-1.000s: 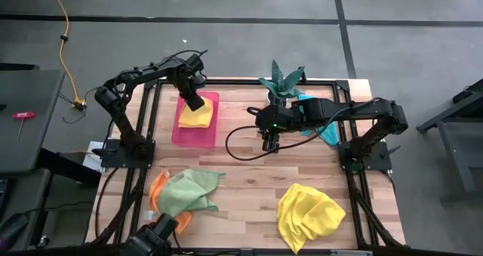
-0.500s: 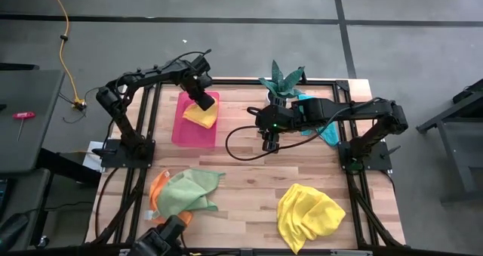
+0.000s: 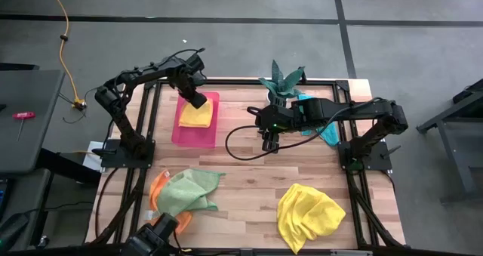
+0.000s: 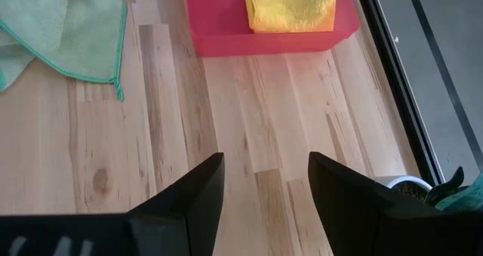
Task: Fold microfiber towels
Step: Put the folded yellow microfiber towel into the pink bin
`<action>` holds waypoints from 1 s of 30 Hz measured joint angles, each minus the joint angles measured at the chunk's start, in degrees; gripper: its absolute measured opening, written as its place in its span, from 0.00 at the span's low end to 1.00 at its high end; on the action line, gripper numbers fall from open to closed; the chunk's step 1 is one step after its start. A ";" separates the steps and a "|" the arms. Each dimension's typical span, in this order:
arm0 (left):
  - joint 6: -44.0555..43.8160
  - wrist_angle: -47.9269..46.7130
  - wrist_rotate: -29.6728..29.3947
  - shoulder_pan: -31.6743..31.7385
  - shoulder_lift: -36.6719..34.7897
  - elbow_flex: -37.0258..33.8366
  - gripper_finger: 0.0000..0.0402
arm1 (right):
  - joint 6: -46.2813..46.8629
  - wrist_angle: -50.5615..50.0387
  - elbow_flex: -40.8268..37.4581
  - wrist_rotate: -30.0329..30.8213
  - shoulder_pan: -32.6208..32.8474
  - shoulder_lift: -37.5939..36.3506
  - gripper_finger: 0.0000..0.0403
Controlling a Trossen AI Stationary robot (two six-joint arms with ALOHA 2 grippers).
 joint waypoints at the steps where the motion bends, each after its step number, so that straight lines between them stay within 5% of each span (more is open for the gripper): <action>1: 0.21 -0.11 -0.40 0.00 0.00 0.00 0.01 | 0.00 0.00 0.00 0.01 0.00 0.00 0.46; 8: 2.80 0.05 -0.69 -0.15 0.00 0.00 0.09 | -0.15 1.19 0.00 0.02 0.00 0.00 0.46; 16: 6.86 -0.65 -6.05 -0.07 -1.41 0.25 0.33 | -0.17 1.66 0.00 0.02 0.00 0.00 0.46; 23: 8.49 -3.61 -3.20 0.35 -3.96 7.18 0.49 | -1.18 1.65 0.00 0.20 -0.02 0.00 0.46; 27: 8.09 -3.62 5.50 -1.11 -6.69 8.28 0.50 | -1.09 1.64 0.00 0.20 0.00 0.00 0.46; 30: 9.80 -2.88 6.79 -4.84 -8.86 6.24 0.39 | -1.08 1.62 0.00 0.20 0.00 0.00 0.46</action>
